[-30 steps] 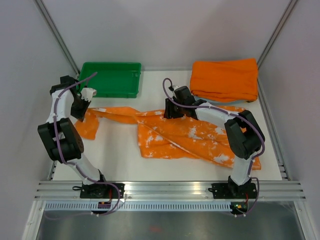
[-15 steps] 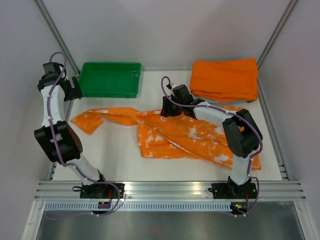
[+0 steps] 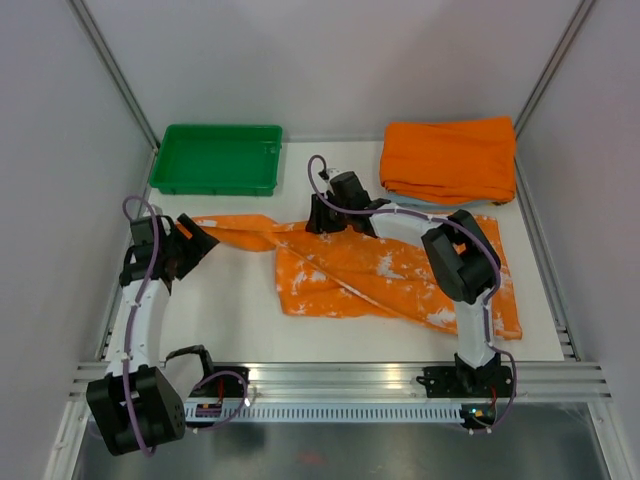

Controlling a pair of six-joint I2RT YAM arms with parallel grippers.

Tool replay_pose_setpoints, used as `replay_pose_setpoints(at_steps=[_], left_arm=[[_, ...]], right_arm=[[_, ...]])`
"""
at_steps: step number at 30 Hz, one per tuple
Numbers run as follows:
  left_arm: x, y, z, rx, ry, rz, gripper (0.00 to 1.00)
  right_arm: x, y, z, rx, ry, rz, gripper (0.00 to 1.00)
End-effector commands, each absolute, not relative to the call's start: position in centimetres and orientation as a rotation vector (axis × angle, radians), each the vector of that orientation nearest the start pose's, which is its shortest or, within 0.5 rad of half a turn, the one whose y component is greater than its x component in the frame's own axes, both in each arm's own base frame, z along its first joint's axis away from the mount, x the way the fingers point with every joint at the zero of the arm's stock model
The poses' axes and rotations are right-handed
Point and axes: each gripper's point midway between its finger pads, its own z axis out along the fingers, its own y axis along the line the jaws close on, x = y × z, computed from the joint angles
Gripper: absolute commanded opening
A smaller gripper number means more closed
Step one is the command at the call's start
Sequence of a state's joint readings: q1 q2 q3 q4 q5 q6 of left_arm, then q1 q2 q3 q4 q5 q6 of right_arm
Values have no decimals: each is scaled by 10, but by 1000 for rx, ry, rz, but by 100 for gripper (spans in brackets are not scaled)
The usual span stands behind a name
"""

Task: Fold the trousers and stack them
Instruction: Flatten the trousers out

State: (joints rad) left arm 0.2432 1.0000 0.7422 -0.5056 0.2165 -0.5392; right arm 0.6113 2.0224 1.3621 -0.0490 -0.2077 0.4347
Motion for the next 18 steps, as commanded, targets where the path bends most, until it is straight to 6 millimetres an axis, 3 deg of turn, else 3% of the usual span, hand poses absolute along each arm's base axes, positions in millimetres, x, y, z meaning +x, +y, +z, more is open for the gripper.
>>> replay_pose_setpoints(at_steps=[1, 3, 4, 8, 9, 11, 12, 13, 15, 18], left_arm=[[308, 6, 151, -876, 2033, -517, 85], [312, 7, 149, -905, 1994, -531, 85], [312, 7, 139, -926, 1994, -537, 85], [333, 12, 137, -949, 1932, -566, 84], [337, 12, 131, -966, 1940, -569, 83], [346, 14, 131, -986, 1913, -584, 81], [356, 17, 136, -975, 1870, -592, 80], [361, 21, 136, -988, 1847, -586, 80], [373, 26, 143, -995, 1789, -597, 80], [383, 36, 128, -1064, 1782, -554, 79]], right_arm=[[416, 385, 78, -348, 2261, 854, 51], [422, 391, 70, -326, 2255, 831, 51], [428, 393, 73, -314, 2237, 827, 51], [452, 396, 78, -248, 2189, 774, 51], [458, 393, 68, -228, 2200, 731, 51], [471, 399, 75, -222, 2172, 722, 51], [475, 397, 62, -219, 2198, 694, 51], [480, 404, 69, -229, 2177, 702, 52], [485, 404, 56, -229, 2195, 679, 52], [492, 408, 56, -237, 2192, 671, 52]])
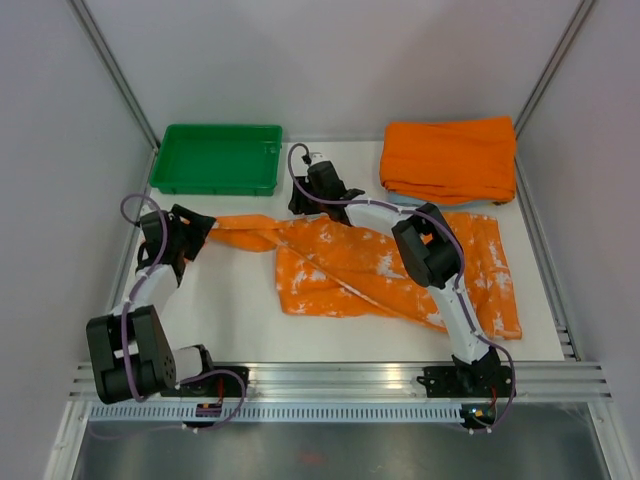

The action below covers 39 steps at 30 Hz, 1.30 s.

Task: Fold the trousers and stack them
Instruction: Flatten the trousers out

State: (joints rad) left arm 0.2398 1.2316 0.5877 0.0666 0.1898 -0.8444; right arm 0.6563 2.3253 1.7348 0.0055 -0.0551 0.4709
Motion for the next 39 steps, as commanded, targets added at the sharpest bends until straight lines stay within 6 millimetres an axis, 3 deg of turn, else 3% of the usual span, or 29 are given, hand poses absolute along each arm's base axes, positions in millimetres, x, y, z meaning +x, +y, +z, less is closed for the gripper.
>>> replay_pose_setpoints(at_steps=[1, 5, 8, 9, 10, 11, 12, 13, 14, 15, 16, 17, 18, 20, 21, 24, 26, 29, 30, 32, 33, 36, 38, 39], left_arm=[[387, 38, 116, -1099, 1802, -541, 77], [399, 49, 95, -1206, 1777, -512, 71], [410, 55, 97, -1225, 1729, -511, 55], [413, 57, 101, -1218, 1722, -507, 40], [417, 60, 109, -1190, 1730, -484, 32], [419, 62, 116, -1168, 1740, -462, 25], [418, 64, 121, -1153, 1762, -429, 4], [427, 80, 148, -1097, 1751, -327, 2], [408, 84, 141, -1129, 1863, -226, 2], [415, 94, 177, -1084, 1836, -170, 2], [408, 107, 188, -1031, 1866, -41, 2], [395, 109, 193, -1005, 1935, 20, 2], [403, 112, 232, -924, 1919, 34, 2], [398, 113, 248, -813, 2031, 105, 2], [394, 112, 252, -798, 2113, 124, 2], [387, 111, 239, -727, 2267, 167, 2], [390, 115, 202, -720, 2389, 209, 2], [397, 106, 159, -728, 2476, 144, 15], [402, 102, 148, -726, 2472, 95, 41], [408, 97, 138, -745, 2478, 63, 79], [411, 96, 139, -740, 2472, 51, 87], [413, 98, 154, -734, 2432, 59, 100], [408, 96, 179, -717, 2377, 54, 100], [404, 95, 185, -710, 2364, 53, 100]], right_arm=[[493, 411, 58, -246, 2186, 683, 52], [484, 406, 54, -257, 2219, 674, 52], [475, 399, 54, -258, 2235, 663, 52], [473, 397, 60, -259, 2229, 664, 52], [467, 391, 54, -261, 2249, 653, 52], [466, 388, 61, -260, 2239, 642, 52], [463, 385, 61, -259, 2243, 630, 52], [459, 378, 57, -259, 2257, 606, 52], [457, 373, 66, -259, 2248, 588, 52], [456, 368, 68, -266, 2244, 561, 52], [453, 361, 66, -265, 2252, 536, 52], [451, 358, 78, -268, 2235, 528, 52], [449, 348, 75, -262, 2240, 487, 52], [444, 340, 90, -257, 2228, 461, 52], [442, 334, 89, -248, 2237, 434, 53], [435, 327, 103, -241, 2230, 436, 53], [431, 324, 113, -240, 2227, 443, 53], [426, 315, 122, -229, 2227, 407, 54], [425, 309, 121, -221, 2234, 380, 54], [422, 292, 120, -199, 2251, 300, 55], [420, 285, 117, -189, 2266, 270, 55], [410, 251, 109, -112, 2329, 184, 57], [406, 223, 105, -37, 2373, 144, 57], [398, 208, 94, 17, 2408, 114, 57]])
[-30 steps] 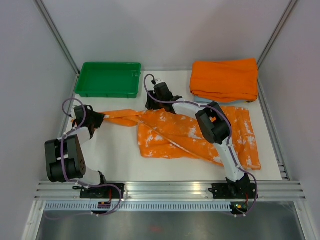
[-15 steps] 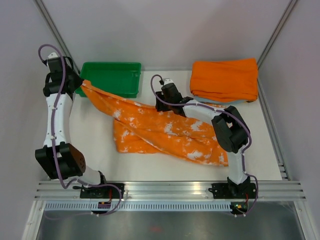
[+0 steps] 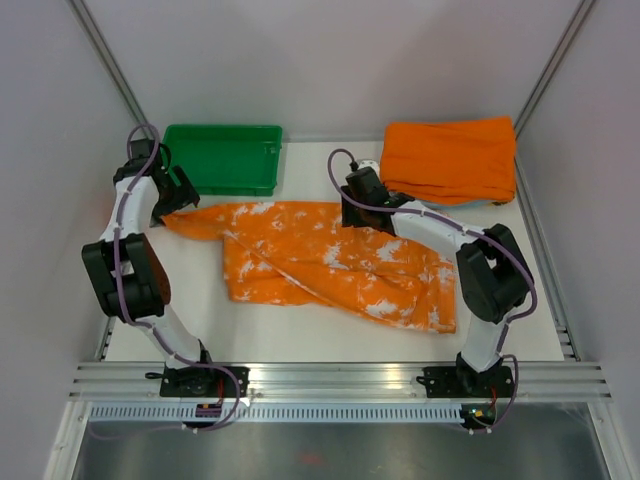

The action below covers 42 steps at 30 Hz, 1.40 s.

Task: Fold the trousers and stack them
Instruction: Flatten the trousers out

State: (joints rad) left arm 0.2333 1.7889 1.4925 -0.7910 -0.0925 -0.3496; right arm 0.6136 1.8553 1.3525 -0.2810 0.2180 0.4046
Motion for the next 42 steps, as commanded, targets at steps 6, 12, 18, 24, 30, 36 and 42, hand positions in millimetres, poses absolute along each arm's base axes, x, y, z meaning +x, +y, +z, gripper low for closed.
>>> replay_pose_setpoints(at_steps=[6, 12, 18, 24, 30, 36, 42], left_arm=[[377, 32, 216, -534, 2297, -144, 100], [352, -61, 220, -340, 2264, -373, 100], [327, -101, 202, -196, 2330, -409, 100], [300, -100, 181, -262, 2353, -421, 100], [279, -102, 160, -333, 2338, -485, 100], [278, -118, 118, -400, 2353, -597, 99], [284, -141, 87, -399, 2296, -754, 92]], right_arm=[[371, 111, 46, 319, 2487, -5, 55], [356, 88, 6, 447, 2566, -31, 1], [330, 40, -22, 628, 2602, -269, 0], [318, -38, -15, 917, 2498, -318, 0], [330, -86, -17, 1092, 2425, -322, 0], [364, -98, 4, 1042, 2390, -258, 0], [386, -45, 48, 844, 2361, 75, 0]])
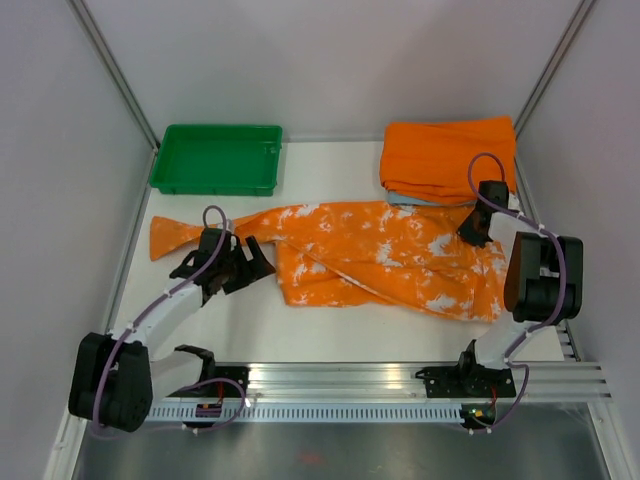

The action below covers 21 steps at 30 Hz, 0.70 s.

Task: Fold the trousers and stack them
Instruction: Flatten the trousers out

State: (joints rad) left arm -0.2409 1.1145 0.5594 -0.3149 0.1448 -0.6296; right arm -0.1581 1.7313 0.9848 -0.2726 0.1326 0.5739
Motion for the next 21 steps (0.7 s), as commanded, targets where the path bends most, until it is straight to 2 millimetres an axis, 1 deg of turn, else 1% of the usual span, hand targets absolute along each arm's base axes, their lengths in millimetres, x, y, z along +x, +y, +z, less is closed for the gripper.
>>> replay_pose_setpoints(at_steps=[1, 2, 3, 4, 5, 6, 7, 8, 9, 11, 12, 13, 15, 16, 18, 19, 20, 21], left_arm=[[281, -144, 79, -389, 2305, -773, 91], [285, -149, 82, -367, 2280, -799, 90], [286, -154, 80, -342, 2277, -809, 90], [292, -157, 83, -322, 2252, -818, 89], [293, -159, 74, -313, 2279, -809, 88], [294, -163, 71, -297, 2285, -819, 87], [300, -168, 73, -275, 2266, -838, 86], [300, -171, 69, -268, 2276, -839, 86], [299, -176, 59, -257, 2312, -833, 84], [302, -180, 53, -252, 2328, -816, 83], [300, -185, 46, -239, 2350, -819, 82], [301, -187, 45, -232, 2354, -824, 77], [302, -193, 42, -218, 2362, -830, 71], [304, -195, 45, -214, 2355, -838, 55], [305, -195, 51, -217, 2352, -834, 32], [313, -195, 73, -214, 2310, -829, 3], [320, -184, 81, -242, 2301, -741, 2], [303, -169, 76, -274, 2413, -632, 2]], right_arm=[[387, -33, 56, 799, 2368, 123, 0], [387, -27, 62, 765, 2372, 141, 0], [385, -13, 75, 686, 2379, 158, 1], [385, -3, 82, 643, 2379, 176, 1], [387, 5, 92, 597, 2366, 187, 4], [385, 26, 107, 506, 2356, 239, 6], [384, 41, 116, 454, 2349, 269, 8], [383, 51, 123, 415, 2339, 294, 10], [381, 68, 135, 365, 2318, 344, 11], [378, 81, 143, 332, 2304, 400, 12], [376, 89, 150, 309, 2291, 425, 13], [374, 92, 152, 295, 2288, 435, 14], [370, 95, 154, 277, 2285, 436, 14], [368, 95, 153, 268, 2289, 435, 14], [365, 96, 151, 258, 2300, 437, 14], [363, 97, 149, 252, 2308, 438, 14], [361, 97, 146, 244, 2318, 436, 14], [359, 97, 143, 243, 2328, 435, 14]])
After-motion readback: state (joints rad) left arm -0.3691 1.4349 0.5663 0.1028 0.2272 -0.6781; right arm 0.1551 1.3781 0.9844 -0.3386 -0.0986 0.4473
